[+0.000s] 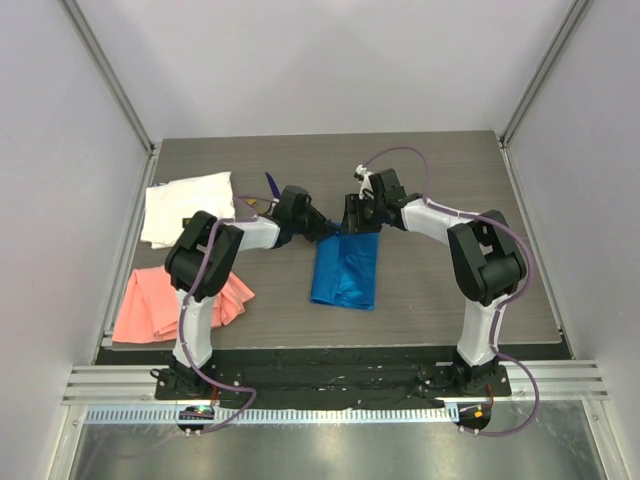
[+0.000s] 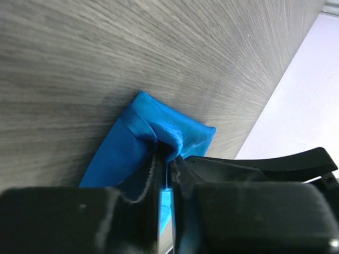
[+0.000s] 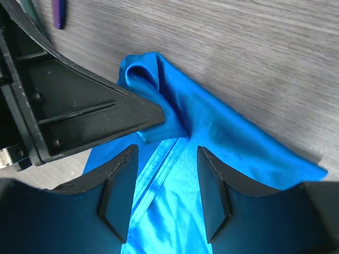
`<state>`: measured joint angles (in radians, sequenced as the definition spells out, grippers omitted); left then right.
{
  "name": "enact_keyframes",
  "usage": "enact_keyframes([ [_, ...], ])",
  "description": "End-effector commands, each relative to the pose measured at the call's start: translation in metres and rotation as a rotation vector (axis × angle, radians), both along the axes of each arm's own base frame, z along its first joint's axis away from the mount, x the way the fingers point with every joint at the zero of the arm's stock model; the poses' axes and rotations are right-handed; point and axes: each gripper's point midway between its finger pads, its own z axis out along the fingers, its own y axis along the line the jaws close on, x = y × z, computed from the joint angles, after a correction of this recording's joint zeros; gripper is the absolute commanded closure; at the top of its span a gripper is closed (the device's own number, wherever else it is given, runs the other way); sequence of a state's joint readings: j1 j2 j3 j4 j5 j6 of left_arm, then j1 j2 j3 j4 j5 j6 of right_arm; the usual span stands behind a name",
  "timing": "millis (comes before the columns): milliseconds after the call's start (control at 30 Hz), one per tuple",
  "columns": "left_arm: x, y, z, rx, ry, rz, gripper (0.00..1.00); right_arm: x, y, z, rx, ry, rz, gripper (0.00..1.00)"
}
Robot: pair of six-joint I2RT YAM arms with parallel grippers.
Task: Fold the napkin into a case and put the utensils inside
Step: Fold the lower triangle-folded napkin at the center of the board.
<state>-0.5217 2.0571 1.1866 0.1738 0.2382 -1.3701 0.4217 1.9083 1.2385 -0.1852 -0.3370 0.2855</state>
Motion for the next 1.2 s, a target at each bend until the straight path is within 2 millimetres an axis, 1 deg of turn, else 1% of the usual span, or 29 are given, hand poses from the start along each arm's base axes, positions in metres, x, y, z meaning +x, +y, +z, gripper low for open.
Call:
enact_keyframes([
  [0, 0.013, -0.012, 0.011, -0.061, -0.042, 0.003, 0.82, 0.02, 0.003, 0.008, 0.008, -0.107, 0.004, 0.47],
  [33, 0.014, -0.013, 0.013, -0.067, -0.048, 0.0, 0.78, 0.021, 0.003, 0.007, 0.005, -0.109, 0.003, 0.47],
  [67, 0.014, -0.013, 0.012, -0.068, -0.049, 0.004, 0.75, 0.022, 0.002, 0.006, 0.0, -0.114, 0.013, 0.47],
  [133, 0.015, -0.013, 0.015, -0.075, -0.059, 0.007, 0.7, 0.024, 0.002, 0.006, -0.007, -0.121, 0.012, 0.47],
  [167, 0.016, -0.013, 0.017, -0.081, -0.066, 0.008, 0.69, 0.025, 0.002, 0.008, -0.008, -0.127, 0.011, 0.47],
  [233, 0.017, -0.014, 0.02, -0.086, -0.071, 0.005, 0.65, 0.028, 0.001, 0.005, -0.019, -0.127, 0.008, 0.47],
  [367, 0.017, -0.015, 0.026, -0.103, -0.091, 0.004, 0.63, 0.031, 0.004, 0.001, -0.017, -0.121, 0.01, 0.47],
  [433, 0.018, -0.016, 0.03, -0.109, -0.095, 0.003, 0.63, 0.036, 0.001, -0.003, -0.023, -0.118, -0.015, 0.49],
  [500, 0.02, -0.015, 0.033, -0.111, -0.102, 0.004, 0.63, 0.039, 0.004, -0.001, -0.011, -0.122, -0.009, 0.52],
  [567, 0.02, -0.015, 0.034, -0.113, -0.101, 0.002, 0.63, 0.042, 0.005, -0.003, -0.011, -0.124, -0.01, 0.6],
  [600, 0.021, -0.015, 0.034, -0.112, -0.102, 0.003, 0.63, 0.045, 0.002, -0.002, -0.008, -0.126, -0.018, 0.63],
  [633, 0.02, -0.014, 0.036, -0.11, -0.108, 0.001, 0.63, 0.046, 0.001, -0.004, -0.003, -0.116, -0.023, 0.7],
  [700, 0.021, -0.012, 0.037, -0.104, -0.117, -0.002, 0.62, 0.047, 0.001, -0.003, 0.014, -0.108, -0.021, 0.79],
  [733, 0.019, -0.011, 0.04, -0.093, -0.129, -0.014, 0.62, 0.049, -0.001, -0.001, 0.019, -0.11, -0.027, 0.87],
  [800, 0.018, -0.01, 0.043, -0.08, -0.143, -0.029, 0.61, 0.051, -0.003, -0.001, 0.04, -0.093, -0.038, 0.93],
  [833, 0.016, -0.009, 0.045, -0.072, -0.146, -0.035, 0.6, 0.051, -0.003, -0.002, 0.052, -0.081, -0.037, 0.96],
  [900, 0.013, -0.008, 0.058, -0.052, -0.192, -0.071, 0.6, 0.055, -0.007, -0.003, 0.073, -0.06, -0.054, 0.96],
  [933, 0.009, -0.007, 0.057, -0.029, -0.192, -0.096, 0.59, 0.054, -0.005, -0.003, 0.08, -0.056, -0.048, 0.97],
  [967, 0.007, -0.006, 0.071, -0.014, -0.235, -0.127, 0.59, 0.054, -0.003, -0.003, 0.085, -0.054, -0.042, 0.98],
  [1033, -0.001, -0.006, 0.082, -0.009, -0.278, -0.184, 0.59, 0.052, -0.001, -0.003, 0.094, -0.044, -0.035, 0.98],
  [1067, -0.008, -0.003, 0.095, 0.006, -0.296, -0.202, 0.59, 0.053, -0.002, -0.004, 0.096, -0.039, -0.035, 0.98],
  [1100, -0.014, 0.0, 0.094, 0.049, -0.324, -0.244, 0.59, 0.052, -0.001, -0.004, 0.099, -0.032, -0.038, 0.98],
  [1133, -0.021, 0.002, 0.1, 0.07, -0.347, -0.269, 0.58, 0.051, 0.0, -0.005, 0.107, -0.022, -0.035, 0.98],
  [1167, -0.033, 0.004, 0.096, 0.116, -0.334, -0.307, 0.58, 0.052, 0.001, -0.003, 0.115, -0.02, -0.034, 0.98],
])
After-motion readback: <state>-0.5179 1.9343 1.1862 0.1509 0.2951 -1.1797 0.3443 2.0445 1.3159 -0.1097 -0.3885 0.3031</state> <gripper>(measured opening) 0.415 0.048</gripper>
